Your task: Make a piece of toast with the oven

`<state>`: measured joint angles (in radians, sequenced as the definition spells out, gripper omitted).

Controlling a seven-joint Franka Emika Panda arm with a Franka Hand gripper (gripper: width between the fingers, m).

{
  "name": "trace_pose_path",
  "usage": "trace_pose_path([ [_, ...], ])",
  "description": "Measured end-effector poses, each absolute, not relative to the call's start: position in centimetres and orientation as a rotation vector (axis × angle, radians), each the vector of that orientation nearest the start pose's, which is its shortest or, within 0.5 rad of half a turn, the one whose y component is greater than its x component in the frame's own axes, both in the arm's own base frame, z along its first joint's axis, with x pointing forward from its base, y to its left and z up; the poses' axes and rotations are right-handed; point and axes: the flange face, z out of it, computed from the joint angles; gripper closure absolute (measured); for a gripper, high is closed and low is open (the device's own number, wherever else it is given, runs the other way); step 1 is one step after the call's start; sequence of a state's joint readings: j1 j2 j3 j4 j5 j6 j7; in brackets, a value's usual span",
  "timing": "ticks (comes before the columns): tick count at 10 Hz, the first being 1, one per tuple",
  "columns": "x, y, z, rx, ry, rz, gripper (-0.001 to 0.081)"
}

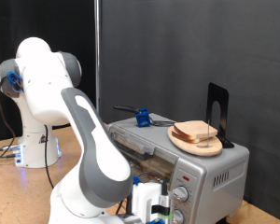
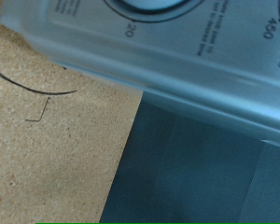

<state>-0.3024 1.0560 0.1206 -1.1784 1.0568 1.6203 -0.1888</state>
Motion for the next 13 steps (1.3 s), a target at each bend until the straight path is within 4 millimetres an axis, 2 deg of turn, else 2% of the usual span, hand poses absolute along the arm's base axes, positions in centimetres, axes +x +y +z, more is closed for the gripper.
trace_pose_path([
  [5,70.3,-6.0,15.6,-1.862,0.457,0.403,-0.0002],
  [9,70.3,-5.5,15.1,-1.881,0.479,0.380,-0.0002],
  [10,70.3,-5.5,14.9,-1.884,0.484,0.379,0.0046],
  [11,70.3,-5.5,14.8,-1.885,0.489,0.377,0.0046],
  [12,70.2,-5.4,14.7,-1.885,0.491,0.377,0.0228],
  [13,70.2,-5.3,14.6,-1.884,0.491,0.378,0.0228],
])
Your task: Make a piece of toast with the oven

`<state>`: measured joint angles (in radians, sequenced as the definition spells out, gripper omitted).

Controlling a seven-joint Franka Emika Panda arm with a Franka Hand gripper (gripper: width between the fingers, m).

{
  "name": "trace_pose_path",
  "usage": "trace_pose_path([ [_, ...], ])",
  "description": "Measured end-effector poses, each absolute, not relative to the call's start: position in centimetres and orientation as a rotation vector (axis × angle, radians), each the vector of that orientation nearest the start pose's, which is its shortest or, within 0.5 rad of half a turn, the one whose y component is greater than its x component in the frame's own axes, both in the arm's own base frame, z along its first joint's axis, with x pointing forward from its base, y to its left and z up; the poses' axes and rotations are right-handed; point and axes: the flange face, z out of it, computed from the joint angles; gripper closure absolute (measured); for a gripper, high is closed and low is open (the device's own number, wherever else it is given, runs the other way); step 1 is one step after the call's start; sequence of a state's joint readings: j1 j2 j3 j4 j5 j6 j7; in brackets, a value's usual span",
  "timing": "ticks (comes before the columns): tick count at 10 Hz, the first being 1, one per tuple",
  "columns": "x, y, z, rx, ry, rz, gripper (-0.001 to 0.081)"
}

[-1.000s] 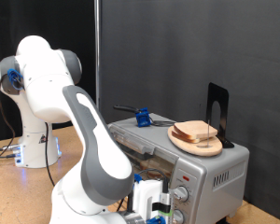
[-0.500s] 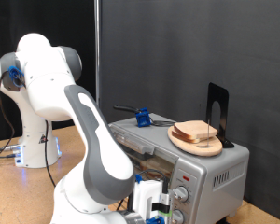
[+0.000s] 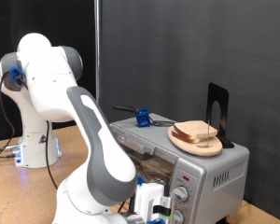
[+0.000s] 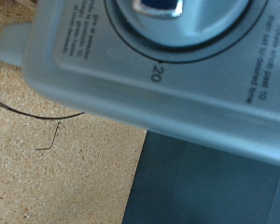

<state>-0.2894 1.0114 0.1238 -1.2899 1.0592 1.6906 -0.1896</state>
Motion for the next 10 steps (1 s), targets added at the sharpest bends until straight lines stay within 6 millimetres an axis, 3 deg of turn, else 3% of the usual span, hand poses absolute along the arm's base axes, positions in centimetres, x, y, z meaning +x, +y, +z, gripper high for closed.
trace_pose_path([
  [1,70.25,-5.28,14.67,-1.881,0.491,0.378,0.0428],
  [2,70.26,-5.26,14.71,-1.878,0.492,0.377,0.0563],
  [3,70.24,-5.26,14.81,-1.875,0.494,0.376,0.0563],
  [4,70.21,-5.32,15.03,-1.872,0.495,0.374,0.0744],
  [5,70.14,-5.42,15.27,-1.871,0.497,0.371,0.0786],
  [8,70.17,-5.74,15.37,-1.874,0.498,0.348,0.0801],
  [10,70.48,-6.06,15.21,-1.908,0.465,0.198,0.0801],
])
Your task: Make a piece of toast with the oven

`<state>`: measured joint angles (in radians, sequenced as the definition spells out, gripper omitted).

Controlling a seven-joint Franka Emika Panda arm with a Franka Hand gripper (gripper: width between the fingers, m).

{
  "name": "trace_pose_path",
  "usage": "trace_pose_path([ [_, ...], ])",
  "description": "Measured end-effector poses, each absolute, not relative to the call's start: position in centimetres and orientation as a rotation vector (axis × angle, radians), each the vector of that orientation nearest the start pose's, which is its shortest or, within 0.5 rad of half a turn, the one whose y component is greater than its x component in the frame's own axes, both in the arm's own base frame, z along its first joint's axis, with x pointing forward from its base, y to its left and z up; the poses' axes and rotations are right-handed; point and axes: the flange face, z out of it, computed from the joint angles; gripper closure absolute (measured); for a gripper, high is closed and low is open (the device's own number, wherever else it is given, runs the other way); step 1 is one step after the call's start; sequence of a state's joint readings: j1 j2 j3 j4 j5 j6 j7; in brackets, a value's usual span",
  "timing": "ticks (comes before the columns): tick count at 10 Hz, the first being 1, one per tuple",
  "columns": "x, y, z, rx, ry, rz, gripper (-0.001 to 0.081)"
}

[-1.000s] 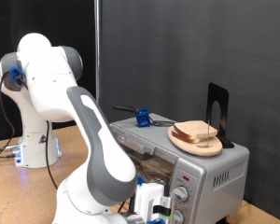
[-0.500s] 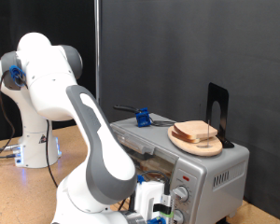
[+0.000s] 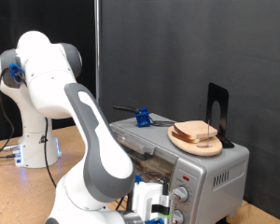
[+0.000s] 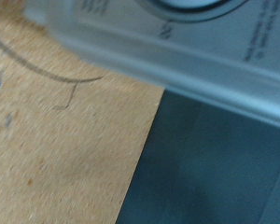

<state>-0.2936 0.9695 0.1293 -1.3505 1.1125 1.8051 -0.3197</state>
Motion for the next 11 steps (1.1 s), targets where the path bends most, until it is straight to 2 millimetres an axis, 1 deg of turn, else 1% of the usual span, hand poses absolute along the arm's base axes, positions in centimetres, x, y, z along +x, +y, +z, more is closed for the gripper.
trace_pose_path([
  [2,70.5,-6.0,15.0,-1.930,0.423,0.101,0.0801],
  [3,70.3,-5.9,14.8,-1.925,0.425,0.109,0.0801],
  [6,69.5,-5.7,15.0,-1.878,0.488,0.273,0.0801],
  [7,69.4,-5.8,15.1,-1.869,0.495,0.291,0.0801],
  [8,69.4,-5.9,15.2,-1.869,0.488,0.276,0.0723],
  [9,69.5,-6.0,15.5,-1.868,0.471,0.234,0.0723],
  [10,69.6,-6.1,15.7,-1.864,0.456,0.203,0.0521],
  [11,69.6,-6.2,15.8,-1.856,0.444,0.184,0.0385],
])
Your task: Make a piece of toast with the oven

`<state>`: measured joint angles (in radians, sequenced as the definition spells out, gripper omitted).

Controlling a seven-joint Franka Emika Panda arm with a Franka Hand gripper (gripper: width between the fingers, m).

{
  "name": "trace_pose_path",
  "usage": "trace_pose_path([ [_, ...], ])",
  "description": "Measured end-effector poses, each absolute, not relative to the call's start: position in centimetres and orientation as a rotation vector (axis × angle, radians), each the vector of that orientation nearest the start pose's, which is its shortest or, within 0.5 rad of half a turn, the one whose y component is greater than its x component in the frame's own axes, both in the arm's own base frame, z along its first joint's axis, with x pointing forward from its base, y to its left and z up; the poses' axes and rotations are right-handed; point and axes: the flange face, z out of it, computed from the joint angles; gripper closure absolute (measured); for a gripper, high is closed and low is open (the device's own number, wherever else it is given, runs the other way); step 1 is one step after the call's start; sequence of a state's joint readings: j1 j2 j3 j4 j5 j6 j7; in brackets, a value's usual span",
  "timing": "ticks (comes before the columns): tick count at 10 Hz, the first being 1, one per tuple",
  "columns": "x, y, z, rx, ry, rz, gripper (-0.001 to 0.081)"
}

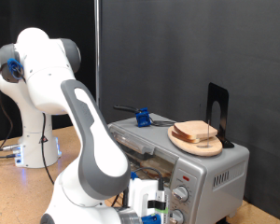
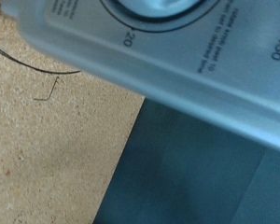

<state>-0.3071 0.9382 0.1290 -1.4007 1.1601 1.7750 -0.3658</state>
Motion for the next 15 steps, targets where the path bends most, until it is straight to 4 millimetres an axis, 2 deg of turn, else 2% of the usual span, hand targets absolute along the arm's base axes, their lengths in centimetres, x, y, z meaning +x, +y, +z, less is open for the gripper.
trace_pose_path([
  [1,69.5,-6.4,15.8,-1.847,0.439,0.174,0.0385],
  [2,69.3,-6.6,15.6,-1.838,0.436,0.175,0.0184],
  [3,68.9,-6.7,15.4,-1.826,0.436,0.186,0.0063],
  [4,68.6,-6.7,15.1,-1.811,0.439,0.196,0.0063],
  [5,68.4,-6.6,14.9,-1.797,0.444,0.198,0.0009],
  [12,68.4,-3.7,14.7,-1.742,0.415,0.208,-0.0002],
  [15,68.1,-3.4,14.5,-1.736,0.425,0.229,-0.0002],
])
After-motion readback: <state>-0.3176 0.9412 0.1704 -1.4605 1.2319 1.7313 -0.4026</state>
